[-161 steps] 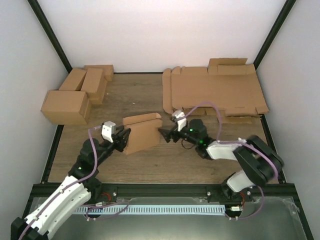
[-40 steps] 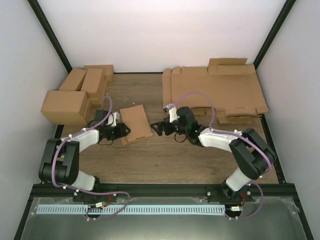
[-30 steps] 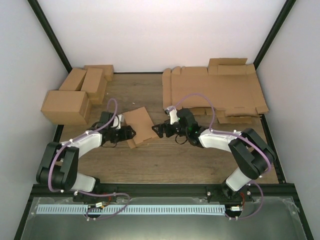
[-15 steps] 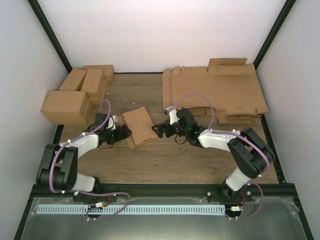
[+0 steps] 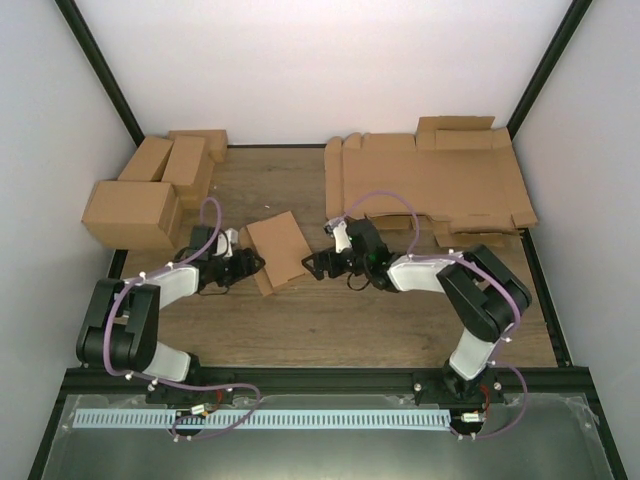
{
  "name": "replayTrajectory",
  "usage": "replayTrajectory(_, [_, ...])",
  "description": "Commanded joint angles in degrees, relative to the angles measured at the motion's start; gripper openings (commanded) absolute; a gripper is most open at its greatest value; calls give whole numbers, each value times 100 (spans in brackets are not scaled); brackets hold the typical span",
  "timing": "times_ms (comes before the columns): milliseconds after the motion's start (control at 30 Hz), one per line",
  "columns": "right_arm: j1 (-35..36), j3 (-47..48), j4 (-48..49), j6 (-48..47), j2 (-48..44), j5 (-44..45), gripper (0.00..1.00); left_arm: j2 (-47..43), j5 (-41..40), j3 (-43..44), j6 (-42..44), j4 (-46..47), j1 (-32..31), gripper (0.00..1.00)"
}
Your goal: Fold the paper box
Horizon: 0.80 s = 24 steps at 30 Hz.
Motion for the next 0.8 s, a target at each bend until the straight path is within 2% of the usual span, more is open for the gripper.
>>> replayTrajectory(0, [-17,516,-91,-3,339,-137,95,144,90,-90,-65,90,33,68])
replayTrajectory(167, [-16,701,-134,87,560,-283,90,155,90,-81,-44,76,43,66])
replayTrajectory(333, [-9,626,-20,-92,526,-194,91,122,77,-72,-5,39,56,65])
replayTrajectory(567, [276,53,1704,-1559,614,390,97,-74,-169,-37,164,-188,93,65])
replayTrajectory(767, [648,654,1780,-2734,1375,312,100,-2,-138,7,313,-250,219,65])
